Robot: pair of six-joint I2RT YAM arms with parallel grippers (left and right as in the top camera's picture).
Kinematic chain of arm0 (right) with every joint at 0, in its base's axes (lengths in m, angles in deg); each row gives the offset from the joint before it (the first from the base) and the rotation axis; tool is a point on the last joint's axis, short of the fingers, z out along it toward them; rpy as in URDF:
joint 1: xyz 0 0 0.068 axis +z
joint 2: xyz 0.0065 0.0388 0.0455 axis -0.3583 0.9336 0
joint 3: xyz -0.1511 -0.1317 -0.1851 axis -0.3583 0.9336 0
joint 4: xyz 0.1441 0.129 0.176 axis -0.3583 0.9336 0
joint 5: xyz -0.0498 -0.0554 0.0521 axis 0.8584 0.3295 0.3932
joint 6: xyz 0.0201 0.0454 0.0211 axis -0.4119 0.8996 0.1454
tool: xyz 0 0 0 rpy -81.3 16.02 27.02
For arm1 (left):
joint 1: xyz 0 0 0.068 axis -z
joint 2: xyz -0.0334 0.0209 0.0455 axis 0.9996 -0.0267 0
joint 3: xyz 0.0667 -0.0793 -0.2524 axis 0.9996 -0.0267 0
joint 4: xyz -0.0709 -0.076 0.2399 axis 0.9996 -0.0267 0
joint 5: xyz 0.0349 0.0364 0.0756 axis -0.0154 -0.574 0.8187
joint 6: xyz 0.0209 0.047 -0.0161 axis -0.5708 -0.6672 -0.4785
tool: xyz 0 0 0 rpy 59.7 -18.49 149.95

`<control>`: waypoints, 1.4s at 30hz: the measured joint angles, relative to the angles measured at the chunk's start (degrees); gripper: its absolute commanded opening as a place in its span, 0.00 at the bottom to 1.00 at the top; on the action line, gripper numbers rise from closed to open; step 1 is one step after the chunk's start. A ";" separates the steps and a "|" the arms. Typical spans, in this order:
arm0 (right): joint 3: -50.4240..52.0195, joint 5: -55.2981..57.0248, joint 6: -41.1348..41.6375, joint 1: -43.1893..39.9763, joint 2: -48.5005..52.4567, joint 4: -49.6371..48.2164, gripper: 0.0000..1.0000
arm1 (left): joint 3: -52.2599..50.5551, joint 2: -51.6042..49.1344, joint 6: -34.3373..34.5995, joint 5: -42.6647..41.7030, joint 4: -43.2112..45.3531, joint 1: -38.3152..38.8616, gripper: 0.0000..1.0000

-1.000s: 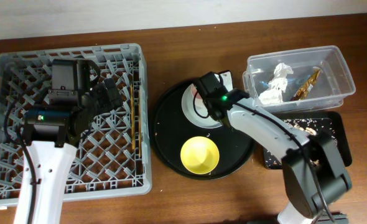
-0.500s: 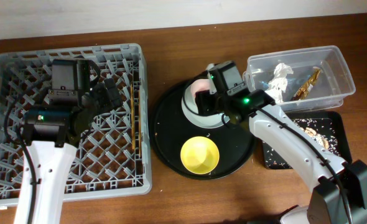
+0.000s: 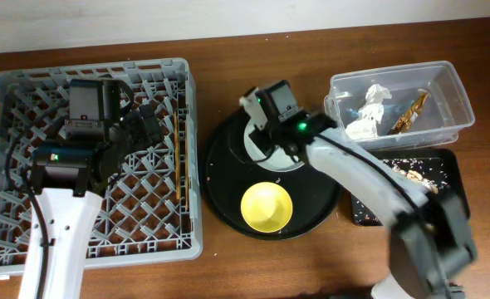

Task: Sort waste into correct bins and load items into the dishwasher rack

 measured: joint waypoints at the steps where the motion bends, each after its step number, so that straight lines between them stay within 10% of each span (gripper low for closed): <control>1: -4.94 -2.10 2.73 0.55 -7.63 4.31 0.04 | 0.00 0.00 0.00 0.00 -0.07 0.00 0.99; 5: -9.90 -20.17 9.38 -8.81 -28.44 17.49 0.04 | 0.00 0.00 0.00 0.00 -0.09 0.02 0.99; 9: -9.62 -54.69 9.66 -21.20 -26.56 24.37 0.04 | 0.00 0.00 -0.28 -4.26 1.95 -0.11 0.99; 13: -9.40 -74.90 0.79 -22.43 -21.62 27.96 0.04 | 0.00 0.00 -22.60 -57.42 7.32 0.90 1.00; 19: -9.35 -86.07 -5.42 -20.96 -20.96 27.06 0.04 | 0.00 0.00 -32.79 -89.44 11.58 1.25 0.99; 29: -9.29 -88.98 -6.69 -15.65 -20.96 21.07 0.04 | 0.00 -0.04 -34.34 -84.35 11.61 10.27 0.73; 33: -9.31 -86.60 -6.69 -15.61 -20.96 23.04 0.07 | 0.00 -0.07 -34.36 -83.14 11.50 9.11 0.47; 36: -9.31 -85.81 -6.78 -15.61 -20.96 23.23 0.70 | 0.00 -0.11 -34.34 -82.88 11.54 8.83 0.38; 38: -9.29 -85.42 -6.58 -16.28 -20.96 23.39 0.76 | 0.00 -0.11 -34.03 -81.53 11.58 7.58 0.28; 42: -9.29 -72.50 -2.25 -26.21 -20.90 31.26 0.82 | 0.52 -0.11 -23.93 -51.74 -3.78 -3.45 0.29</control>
